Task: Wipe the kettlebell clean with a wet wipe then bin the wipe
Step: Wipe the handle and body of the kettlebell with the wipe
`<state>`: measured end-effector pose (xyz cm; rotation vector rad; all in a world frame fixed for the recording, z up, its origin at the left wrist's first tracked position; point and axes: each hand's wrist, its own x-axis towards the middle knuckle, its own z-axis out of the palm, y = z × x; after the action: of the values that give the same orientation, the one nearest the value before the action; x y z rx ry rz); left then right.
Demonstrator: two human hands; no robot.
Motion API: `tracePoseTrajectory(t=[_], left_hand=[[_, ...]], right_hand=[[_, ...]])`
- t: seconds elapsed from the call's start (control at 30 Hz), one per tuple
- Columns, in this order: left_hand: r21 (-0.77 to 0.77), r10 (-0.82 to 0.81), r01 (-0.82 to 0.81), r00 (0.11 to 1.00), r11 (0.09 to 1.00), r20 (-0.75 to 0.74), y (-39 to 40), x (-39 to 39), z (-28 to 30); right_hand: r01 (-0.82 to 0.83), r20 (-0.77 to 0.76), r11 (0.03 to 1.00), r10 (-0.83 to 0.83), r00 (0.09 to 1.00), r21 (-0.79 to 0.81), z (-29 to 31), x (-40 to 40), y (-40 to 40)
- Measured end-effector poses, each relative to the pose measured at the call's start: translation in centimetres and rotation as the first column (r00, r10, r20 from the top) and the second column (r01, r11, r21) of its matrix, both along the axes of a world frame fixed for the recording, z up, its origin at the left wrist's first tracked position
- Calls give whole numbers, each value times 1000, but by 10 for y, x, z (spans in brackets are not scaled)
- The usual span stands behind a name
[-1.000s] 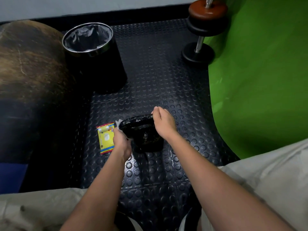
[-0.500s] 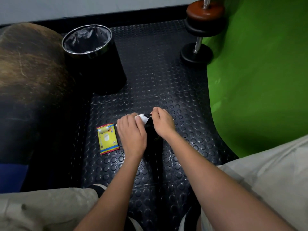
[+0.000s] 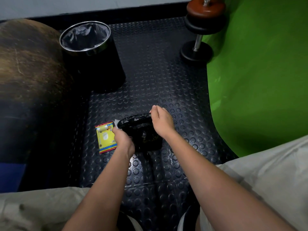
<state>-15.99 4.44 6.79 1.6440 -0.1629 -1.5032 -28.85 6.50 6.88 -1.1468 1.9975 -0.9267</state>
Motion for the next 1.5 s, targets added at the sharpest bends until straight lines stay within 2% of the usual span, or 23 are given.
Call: tracePoseTrajectory(t=[0.03, 0.1, 0.17, 0.23, 0.33, 0.43, 0.57, 0.63, 0.67, 0.73, 0.83, 0.93, 0.97, 1.03, 1.07, 1.13, 1.2, 1.23, 1.3, 1.33, 1.4, 1.5], left_hand=[[-14, -8, 8, 999, 1000, -53, 1, 2, 4], [-12, -33, 33, 998, 999, -56, 3, 6, 8], [-11, -82, 83, 994, 996, 66, 5, 8, 10], [-34, -125, 140, 951, 990, 283, 8, 8, 11], [-161, -123, 292, 752, 943, 648, 11, 6, 4], [-272, -54, 554, 502, 787, 863, 13, 8, -7], [-212, 86, 796, 199, 567, 976, 19, 5, -10], [-194, 146, 835, 137, 515, 980, 21, 3, -14], [-207, 147, 834, 152, 512, 977, 21, 3, -15], [-274, 123, 783, 248, 558, 961, 19, 1, -17], [-389, 73, 570, 497, 724, 865, 15, -3, -16], [-312, -44, 362, 712, 879, 701, 8, -1, -19], [-267, -76, 292, 791, 918, 607, 6, 1, -18], [-151, -84, 130, 956, 980, 280, 2, 5, -11], [-93, -83, 97, 985, 991, 148, 1, 7, -6], [-53, -116, 117, 993, 992, 14, -1, 9, 4], [-43, -122, 122, 993, 992, -2, -2, 9, 9], [-34, -129, 130, 991, 991, 41, -3, 9, 9], [-37, -157, 174, 948, 984, 276, -3, 9, 4], [-63, -166, 214, 884, 975, 437, -1, 9, 1], [-168, -151, 389, 666, 906, 731, 5, 5, -3], [-264, -22, 641, 402, 721, 915, 12, 1, -4]], right_hand=[[0, 2, 1000, 0, 1000, 2, 0, 0, 0], [2, 7, 1000, -2, 1000, 6, 0, 0, 0], [4, 12, 1000, -4, 1000, 7, 0, 0, 0], [5, 15, 1000, -5, 1000, 7, 1, 0, 0], [8, 10, 1000, -8, 1000, 6, 1, -1, 1], [11, 1, 1000, -11, 1000, 3, 0, -1, 0], [15, -16, 1000, -15, 1000, 9, -1, -1, -1], [10, -14, 1000, -9, 1000, 11, -1, -1, -1], [7, -13, 1000, -6, 1000, 11, -1, -1, -1], [4, -6, 1000, -4, 1000, 11, -1, -1, -2], [4, 6, 1000, -4, 1000, 5, -1, -1, -1], [3, 3, 1000, -3, 1000, 6, -2, 0, -1], [4, 5, 1000, -4, 1000, 6, -2, 0, -1], [6, 12, 1000, -7, 1000, 7, -1, 0, -2], [6, 13, 1000, -6, 1000, 7, 0, 0, -2], [4, 10, 1000, -4, 1000, 6, 1, 0, -1], [3, 17, 1000, -3, 1000, 6, 2, 0, -1], [3, 20, 1000, -3, 1000, 7, 2, 0, -1], [3, 20, 1000, -4, 1000, 10, 2, 0, 0], [5, 17, 1000, -5, 1000, 9, 1, -1, 0], [11, 10, 1000, -11, 1000, 7, 0, -1, 1], [13, 8, 1000, -13, 1000, 3, 0, -1, 0]])
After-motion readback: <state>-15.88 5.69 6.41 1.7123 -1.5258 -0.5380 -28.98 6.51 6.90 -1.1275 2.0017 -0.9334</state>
